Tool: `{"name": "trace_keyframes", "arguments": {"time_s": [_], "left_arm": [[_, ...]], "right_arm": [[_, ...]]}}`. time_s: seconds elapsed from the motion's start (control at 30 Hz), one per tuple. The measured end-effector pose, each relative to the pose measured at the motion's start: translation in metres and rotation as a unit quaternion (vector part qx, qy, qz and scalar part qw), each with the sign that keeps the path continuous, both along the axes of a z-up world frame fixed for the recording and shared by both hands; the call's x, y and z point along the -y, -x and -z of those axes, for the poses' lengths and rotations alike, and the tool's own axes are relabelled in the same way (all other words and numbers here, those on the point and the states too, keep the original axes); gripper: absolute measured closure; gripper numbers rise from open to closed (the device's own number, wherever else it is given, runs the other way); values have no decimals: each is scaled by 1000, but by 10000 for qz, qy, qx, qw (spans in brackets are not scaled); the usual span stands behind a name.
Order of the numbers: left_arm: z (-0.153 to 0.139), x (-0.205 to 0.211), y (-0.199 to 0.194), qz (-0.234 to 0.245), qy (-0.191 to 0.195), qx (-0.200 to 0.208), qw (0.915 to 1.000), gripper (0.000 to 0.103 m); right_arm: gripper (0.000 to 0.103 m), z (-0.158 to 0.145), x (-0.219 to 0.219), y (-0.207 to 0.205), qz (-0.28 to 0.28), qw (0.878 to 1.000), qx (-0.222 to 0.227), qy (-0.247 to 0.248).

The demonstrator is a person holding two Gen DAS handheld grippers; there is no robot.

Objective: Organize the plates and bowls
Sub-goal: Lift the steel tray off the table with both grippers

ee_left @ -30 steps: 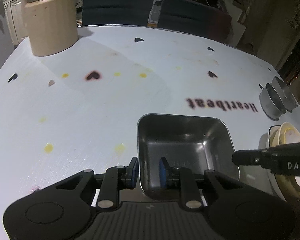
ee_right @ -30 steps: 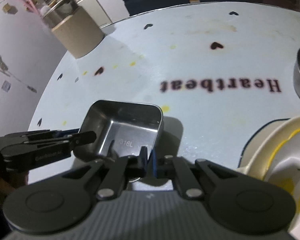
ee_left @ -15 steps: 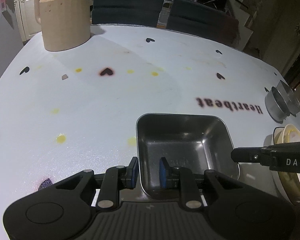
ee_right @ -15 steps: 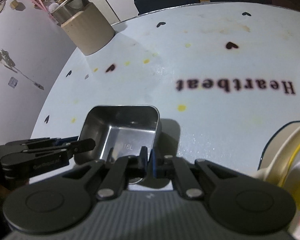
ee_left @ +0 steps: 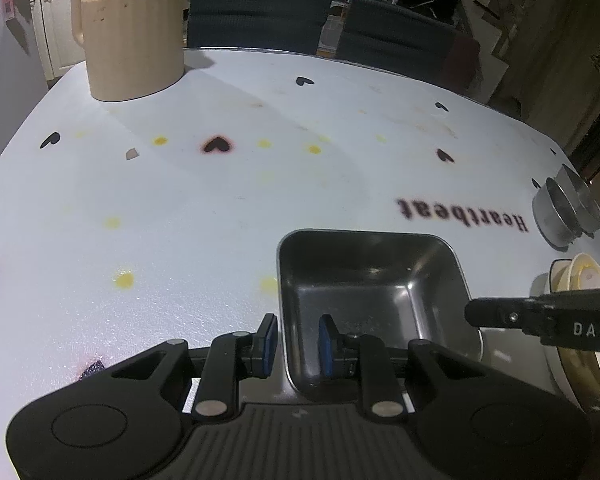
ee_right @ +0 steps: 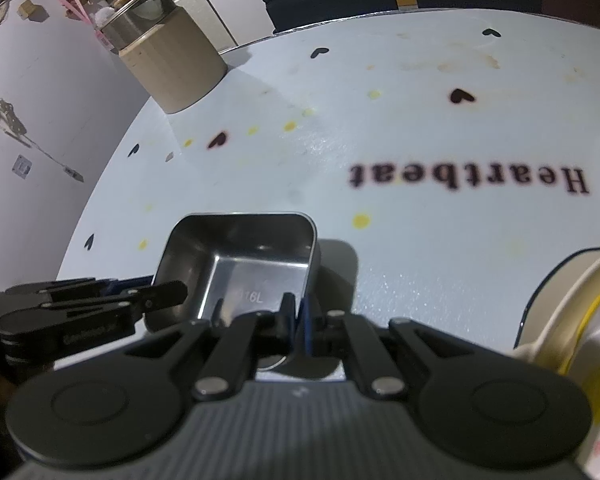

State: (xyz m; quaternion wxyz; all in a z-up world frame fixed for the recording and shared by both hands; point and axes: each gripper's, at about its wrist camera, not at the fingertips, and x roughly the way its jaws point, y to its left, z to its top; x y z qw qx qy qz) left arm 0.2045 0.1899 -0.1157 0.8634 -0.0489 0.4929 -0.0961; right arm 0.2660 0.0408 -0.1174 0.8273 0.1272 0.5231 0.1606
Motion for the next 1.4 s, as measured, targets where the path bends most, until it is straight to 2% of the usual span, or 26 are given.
{"name": "trace_keyframes", "arguments": {"time_s": [0.23,0.4,0.53,0.6,0.67,0.7,0.77,0.83,0.97,1.2,1.4], "left_arm": [[-5,-1,0,20,-4,4,10000,76],[-14,2,4,25,-107,60,9999,65],[-26,5,8,-23,-85,217,9997,49],[-33,8,9,-35,-87,311,9995,40],[-40,14,11,-47,-89,405,9991,22],[-44,17,12,-56,-94,459,9989,19],[-51,25,11,-76,-95,557,9984,5],[-57,35,10,-121,-144,678,9975,0],[-66,57,2,-52,-137,773,9969,0],[-74,113,-17,169,-154,975,9950,0],[-78,178,-33,542,-64,1172,9916,0]], "right_arm": [[91,1,-1,0,-76,10000,-48,36],[71,-7,0,3,-149,9997,114,126],[58,-23,10,11,-178,9990,402,119],[45,-33,20,16,-120,9982,584,86],[34,-41,30,20,-34,9968,791,122],[31,-45,36,22,14,9956,921,169],[24,-51,48,26,94,9936,1090,289],[16,-56,62,28,222,9916,1208,396],[0,-65,101,33,566,9858,1501,500],[0,-77,178,37,1376,9712,1797,739],[0,-83,234,40,2008,9563,1915,919]]}}
